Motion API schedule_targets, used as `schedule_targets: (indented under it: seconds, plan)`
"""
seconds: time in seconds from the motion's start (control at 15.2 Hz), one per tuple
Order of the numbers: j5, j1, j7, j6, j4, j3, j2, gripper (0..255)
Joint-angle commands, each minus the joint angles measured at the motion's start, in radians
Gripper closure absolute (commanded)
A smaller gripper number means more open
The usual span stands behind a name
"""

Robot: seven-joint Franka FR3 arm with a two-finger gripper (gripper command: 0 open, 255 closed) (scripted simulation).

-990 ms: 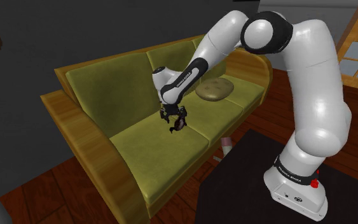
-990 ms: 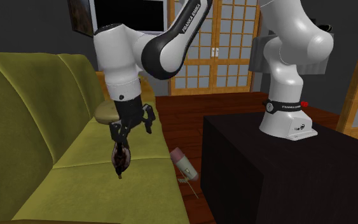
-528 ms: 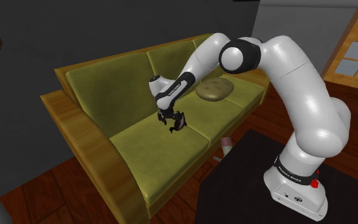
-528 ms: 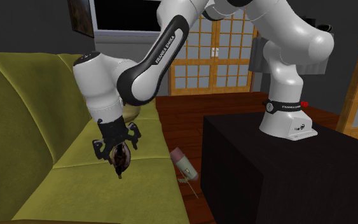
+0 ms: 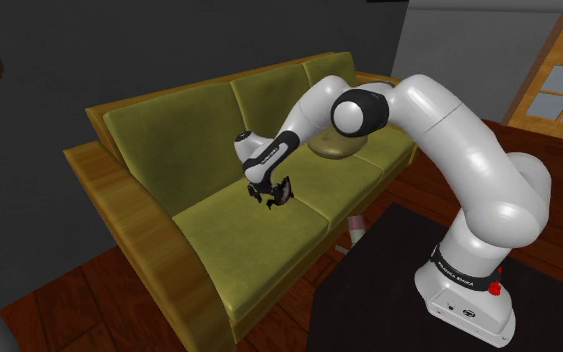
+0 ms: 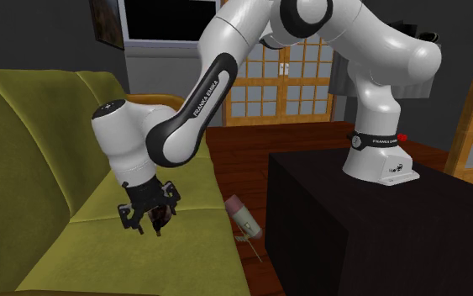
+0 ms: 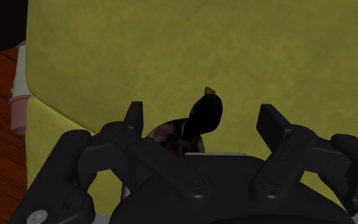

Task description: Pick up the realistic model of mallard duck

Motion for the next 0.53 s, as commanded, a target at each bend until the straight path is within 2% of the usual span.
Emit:
schedule_targets:
  seconds: [0.0, 0.13, 0.2, 0.46]
  plan:
    - [-0.001, 0.003, 0.002, 0.007, 0.022, -0.002, 0.028, 0]
    - [-0.002, 0.003, 0.003, 0.009, 0.026, -0.003, 0.035, 0]
    - [-0.002, 0.004, 0.004, 0.011, 0.025, -0.003, 0.035, 255]
    - [-0.002, 0.004, 0.004, 0.01, 0.023, -0.003, 0.034, 255]
